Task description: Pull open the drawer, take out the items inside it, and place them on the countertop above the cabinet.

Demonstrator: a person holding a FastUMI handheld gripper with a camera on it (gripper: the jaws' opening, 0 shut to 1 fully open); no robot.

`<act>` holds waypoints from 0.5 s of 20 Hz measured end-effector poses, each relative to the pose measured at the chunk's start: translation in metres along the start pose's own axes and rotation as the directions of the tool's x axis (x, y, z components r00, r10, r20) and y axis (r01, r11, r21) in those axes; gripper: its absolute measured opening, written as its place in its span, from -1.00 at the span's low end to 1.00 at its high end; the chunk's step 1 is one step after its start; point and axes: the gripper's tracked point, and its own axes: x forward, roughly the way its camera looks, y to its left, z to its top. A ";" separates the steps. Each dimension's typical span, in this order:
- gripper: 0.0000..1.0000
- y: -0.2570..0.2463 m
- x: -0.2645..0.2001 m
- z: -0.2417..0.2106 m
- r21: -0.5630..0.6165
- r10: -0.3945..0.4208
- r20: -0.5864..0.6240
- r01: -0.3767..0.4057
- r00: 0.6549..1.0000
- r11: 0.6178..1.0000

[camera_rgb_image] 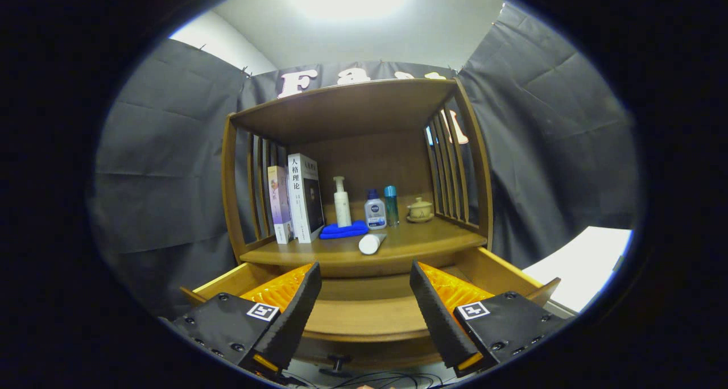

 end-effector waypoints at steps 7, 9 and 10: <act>0.95 0.019 -0.049 -0.059 0.007 0.020 -0.054 -0.020 0.998 1.000; 0.95 0.025 -0.051 -0.076 0.003 0.021 -0.090 -0.021 0.996 1.000; 0.96 0.026 -0.051 -0.081 -0.003 0.013 -0.097 -0.014 0.995 1.000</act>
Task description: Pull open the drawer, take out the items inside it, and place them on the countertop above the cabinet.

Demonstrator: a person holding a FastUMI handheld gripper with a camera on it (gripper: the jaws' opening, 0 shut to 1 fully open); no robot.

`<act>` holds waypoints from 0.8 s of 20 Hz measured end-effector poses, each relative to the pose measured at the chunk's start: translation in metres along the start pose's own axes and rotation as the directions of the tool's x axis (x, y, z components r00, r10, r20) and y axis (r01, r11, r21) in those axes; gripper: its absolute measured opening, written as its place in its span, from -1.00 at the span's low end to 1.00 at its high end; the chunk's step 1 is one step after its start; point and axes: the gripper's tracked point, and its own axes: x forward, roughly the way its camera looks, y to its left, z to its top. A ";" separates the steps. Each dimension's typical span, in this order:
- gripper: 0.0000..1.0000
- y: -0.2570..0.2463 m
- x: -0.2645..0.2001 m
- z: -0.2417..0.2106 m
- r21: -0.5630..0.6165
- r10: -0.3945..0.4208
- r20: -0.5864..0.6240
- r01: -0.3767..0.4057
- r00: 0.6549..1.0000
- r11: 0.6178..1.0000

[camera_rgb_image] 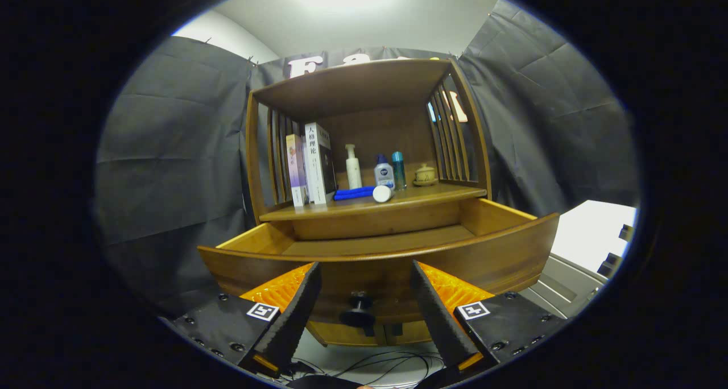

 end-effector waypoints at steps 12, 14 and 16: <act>0.96 -0.024 0.026 -0.033 -0.053 -0.083 -0.059 0.080 0.995 0.995; 0.96 -0.024 0.026 -0.033 -0.049 -0.080 -0.051 0.077 0.996 0.996; 0.96 -0.025 0.027 -0.034 -0.060 -0.081 -0.044 0.078 0.996 0.995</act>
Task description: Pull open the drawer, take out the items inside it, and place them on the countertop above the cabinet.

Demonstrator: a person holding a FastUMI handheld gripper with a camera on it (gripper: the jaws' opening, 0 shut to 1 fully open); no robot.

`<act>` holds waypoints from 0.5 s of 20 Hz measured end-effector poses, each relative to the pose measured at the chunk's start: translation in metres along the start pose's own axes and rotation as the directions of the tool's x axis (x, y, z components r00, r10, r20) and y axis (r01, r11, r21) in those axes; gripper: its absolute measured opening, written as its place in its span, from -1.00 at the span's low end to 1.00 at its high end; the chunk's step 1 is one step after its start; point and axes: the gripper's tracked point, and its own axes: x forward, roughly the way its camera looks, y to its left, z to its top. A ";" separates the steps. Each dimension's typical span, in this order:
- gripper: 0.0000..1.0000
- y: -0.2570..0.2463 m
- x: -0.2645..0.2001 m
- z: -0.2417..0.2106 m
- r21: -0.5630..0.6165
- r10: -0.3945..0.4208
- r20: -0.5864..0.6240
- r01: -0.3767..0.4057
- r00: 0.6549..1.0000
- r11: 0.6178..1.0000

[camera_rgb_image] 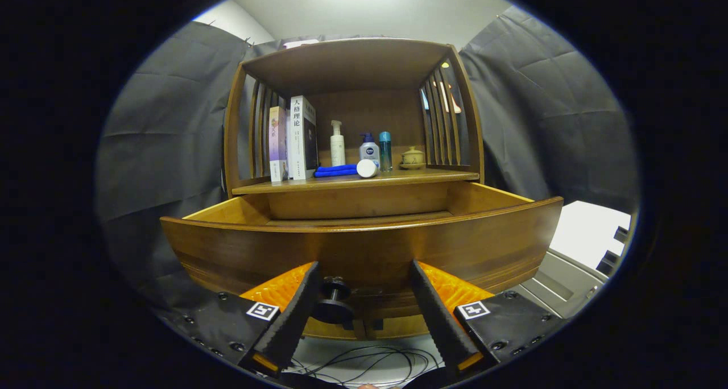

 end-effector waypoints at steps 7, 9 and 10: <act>0.96 0.001 0.005 0.001 0.007 0.010 -0.011 -0.010 1.000 1.000; 0.96 0.004 0.011 0.003 0.007 0.025 -0.020 -0.025 0.999 1.000; 0.96 0.005 0.014 0.002 0.007 0.032 -0.026 -0.032 0.999 0.999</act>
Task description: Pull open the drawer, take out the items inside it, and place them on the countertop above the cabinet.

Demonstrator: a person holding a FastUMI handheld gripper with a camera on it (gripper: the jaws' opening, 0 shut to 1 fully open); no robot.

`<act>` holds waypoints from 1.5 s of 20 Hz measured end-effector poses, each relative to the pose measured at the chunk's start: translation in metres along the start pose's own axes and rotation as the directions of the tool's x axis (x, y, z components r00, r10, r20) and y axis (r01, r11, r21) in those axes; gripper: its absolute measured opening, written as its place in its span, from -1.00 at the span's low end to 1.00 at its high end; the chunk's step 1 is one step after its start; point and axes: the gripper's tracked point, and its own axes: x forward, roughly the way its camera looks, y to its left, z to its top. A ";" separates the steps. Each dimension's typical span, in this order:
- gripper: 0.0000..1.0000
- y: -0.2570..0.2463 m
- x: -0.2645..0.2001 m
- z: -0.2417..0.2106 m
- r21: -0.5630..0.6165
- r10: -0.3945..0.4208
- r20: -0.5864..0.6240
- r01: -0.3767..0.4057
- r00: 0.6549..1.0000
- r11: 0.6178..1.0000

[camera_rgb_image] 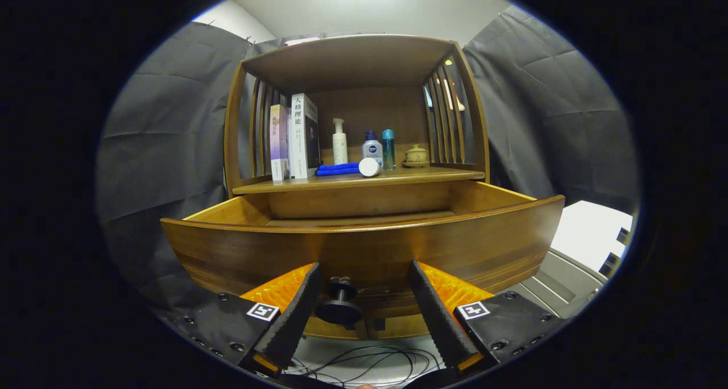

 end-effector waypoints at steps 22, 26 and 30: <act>0.96 0.014 0.096 0.002 -0.022 -0.026 -0.093 0.024 0.995 0.999; 0.95 0.015 0.126 0.007 -0.013 -0.033 -0.094 0.032 0.995 0.999; 0.95 0.015 0.150 0.012 -0.021 -0.037 -0.093 0.035 0.995 0.999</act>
